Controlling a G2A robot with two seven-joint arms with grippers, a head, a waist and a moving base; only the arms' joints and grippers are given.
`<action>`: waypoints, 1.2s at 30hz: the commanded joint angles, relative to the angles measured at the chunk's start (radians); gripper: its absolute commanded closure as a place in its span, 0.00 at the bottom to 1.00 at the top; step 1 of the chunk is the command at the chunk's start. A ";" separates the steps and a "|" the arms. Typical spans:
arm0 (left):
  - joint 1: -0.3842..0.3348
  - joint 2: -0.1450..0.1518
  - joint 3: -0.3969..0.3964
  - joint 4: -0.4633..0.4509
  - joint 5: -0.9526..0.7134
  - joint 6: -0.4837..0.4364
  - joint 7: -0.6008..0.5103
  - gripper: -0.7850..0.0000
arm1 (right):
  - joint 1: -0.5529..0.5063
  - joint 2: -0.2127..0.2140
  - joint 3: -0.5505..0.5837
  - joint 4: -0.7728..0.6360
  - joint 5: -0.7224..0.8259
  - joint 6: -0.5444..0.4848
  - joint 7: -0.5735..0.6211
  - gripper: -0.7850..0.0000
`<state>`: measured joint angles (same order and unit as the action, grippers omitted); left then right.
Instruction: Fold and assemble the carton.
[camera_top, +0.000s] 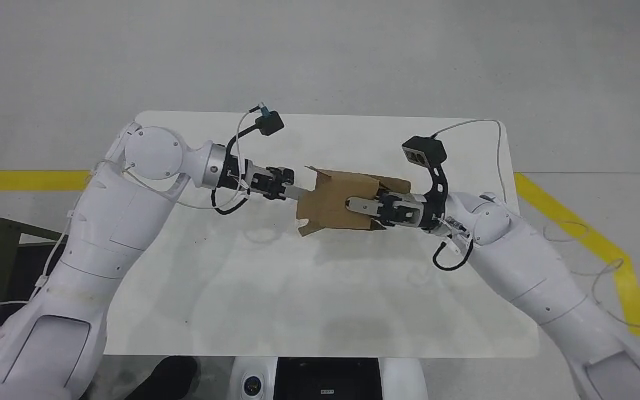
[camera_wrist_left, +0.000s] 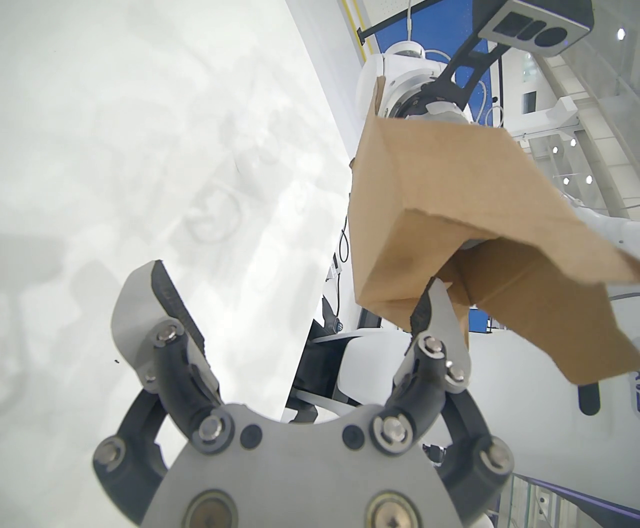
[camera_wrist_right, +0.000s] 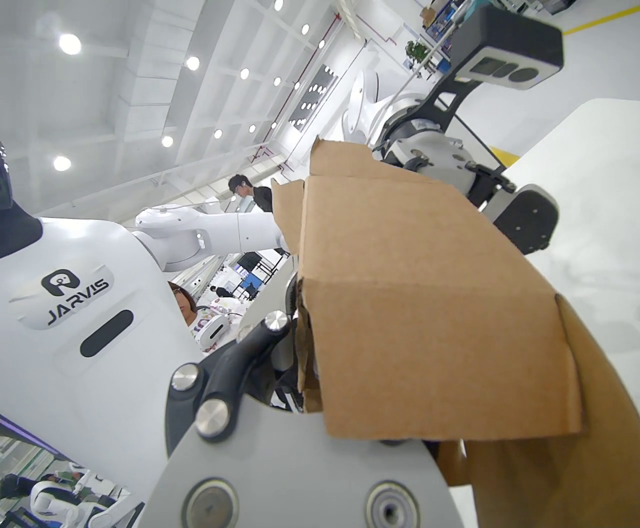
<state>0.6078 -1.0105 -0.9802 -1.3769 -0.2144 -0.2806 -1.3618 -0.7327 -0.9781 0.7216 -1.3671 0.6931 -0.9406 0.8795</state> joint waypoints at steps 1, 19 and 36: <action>0.002 0.001 -0.002 0.004 0.005 0.000 0.001 0.00 | -0.002 0.001 0.014 0.021 0.018 -0.011 -0.011 1.00; -0.001 0.000 0.026 -0.019 0.010 0.009 -0.018 0.00 | -0.019 -0.034 0.049 0.078 -0.020 -0.016 -0.058 1.00; -0.003 0.001 0.024 -0.012 -0.010 0.007 -0.019 0.00 | -0.036 -0.066 0.050 0.029 -0.112 0.014 -0.040 1.00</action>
<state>0.6049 -1.0092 -0.9562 -1.3876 -0.2241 -0.2743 -1.3795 -0.7675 -1.0426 0.7707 -1.3366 0.5823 -0.9282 0.8380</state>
